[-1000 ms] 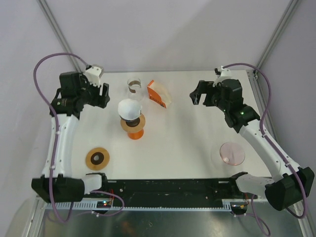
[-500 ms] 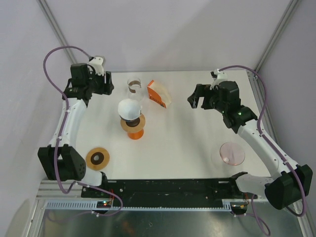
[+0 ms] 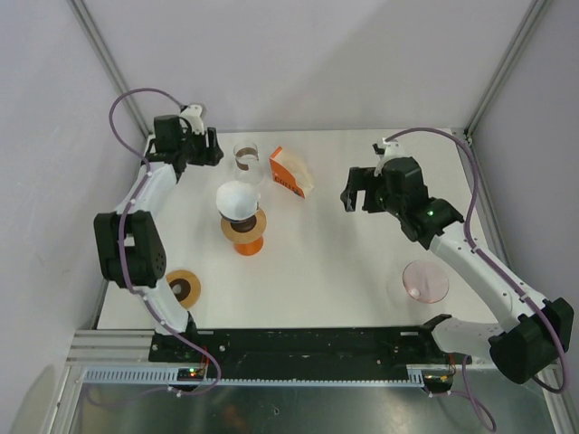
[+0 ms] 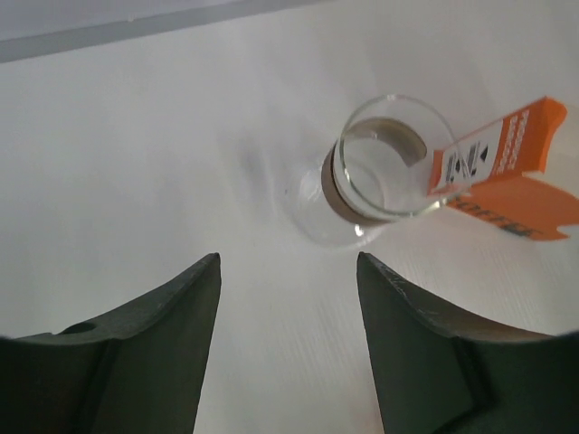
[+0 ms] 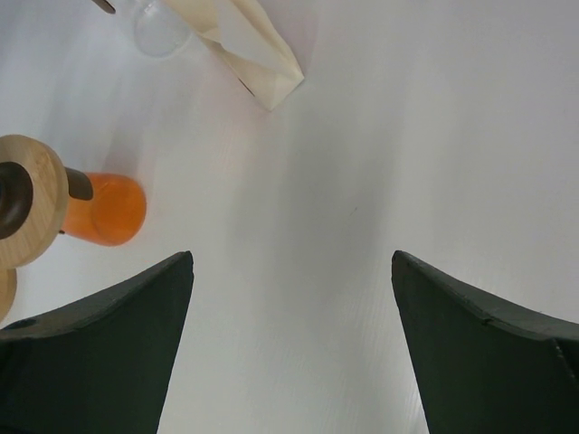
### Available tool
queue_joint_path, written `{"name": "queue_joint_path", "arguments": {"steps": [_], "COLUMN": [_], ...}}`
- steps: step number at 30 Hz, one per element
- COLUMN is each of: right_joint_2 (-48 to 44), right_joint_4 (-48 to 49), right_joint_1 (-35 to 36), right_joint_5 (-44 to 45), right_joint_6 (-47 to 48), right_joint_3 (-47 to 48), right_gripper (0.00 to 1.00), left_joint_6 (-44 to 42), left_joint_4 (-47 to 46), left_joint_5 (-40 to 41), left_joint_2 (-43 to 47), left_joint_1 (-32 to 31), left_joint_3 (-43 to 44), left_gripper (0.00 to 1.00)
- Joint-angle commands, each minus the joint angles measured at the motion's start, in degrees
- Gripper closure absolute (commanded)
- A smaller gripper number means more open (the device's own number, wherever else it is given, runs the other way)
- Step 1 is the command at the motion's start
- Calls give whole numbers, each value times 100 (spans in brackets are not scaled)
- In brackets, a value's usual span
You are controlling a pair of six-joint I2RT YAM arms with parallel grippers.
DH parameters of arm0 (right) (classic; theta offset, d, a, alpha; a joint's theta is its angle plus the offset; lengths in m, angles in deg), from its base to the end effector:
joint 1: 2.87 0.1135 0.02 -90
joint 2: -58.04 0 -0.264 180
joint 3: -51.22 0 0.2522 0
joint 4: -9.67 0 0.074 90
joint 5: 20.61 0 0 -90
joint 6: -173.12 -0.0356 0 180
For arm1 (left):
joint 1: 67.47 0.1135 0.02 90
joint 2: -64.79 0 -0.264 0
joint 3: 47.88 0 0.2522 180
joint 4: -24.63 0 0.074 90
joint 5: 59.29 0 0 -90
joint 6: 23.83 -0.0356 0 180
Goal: Place the coffee filter in the dripper
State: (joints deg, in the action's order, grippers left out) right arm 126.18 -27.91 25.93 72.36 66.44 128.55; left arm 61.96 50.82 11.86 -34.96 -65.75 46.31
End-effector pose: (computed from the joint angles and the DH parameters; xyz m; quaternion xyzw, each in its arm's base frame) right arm 0.2349 0.1270 0.3467 -0.0774 0.8552 0.1774 0.4808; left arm 0.4075 0.0007 0.2926 0.0984 0.8598 -0.1180 0.4869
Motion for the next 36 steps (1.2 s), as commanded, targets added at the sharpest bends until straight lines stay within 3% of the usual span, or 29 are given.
{"name": "queue_joint_path", "arguments": {"steps": [1,21,27,31,36], "right_joint_2": [-152,-24,47,84,67], "right_joint_4": [-292,-832,-910,-957,-853], "right_joint_1": [173,403,403,403,399], "right_joint_5": [514,1078,1146,1140,1072], "right_joint_6": [-29,136,212,241,253], "right_joint_3": [-3,-3,0,-13,-88], "right_gripper": [5,4,4,4,4], "left_joint_6": [320,458,204,151,136], "left_joint_4": [-525,-507,-308,-252,-179], "left_joint_5": [-303,-573,-180,267,390], "left_joint_2": [-514,-1977,-2226,-2213,-2090], "left_joint_1": [-51,-405,-577,-582,-587], "left_joint_3": [735,1912,1897,1920,1864], "left_gripper": [34,35,36,46,74]}}
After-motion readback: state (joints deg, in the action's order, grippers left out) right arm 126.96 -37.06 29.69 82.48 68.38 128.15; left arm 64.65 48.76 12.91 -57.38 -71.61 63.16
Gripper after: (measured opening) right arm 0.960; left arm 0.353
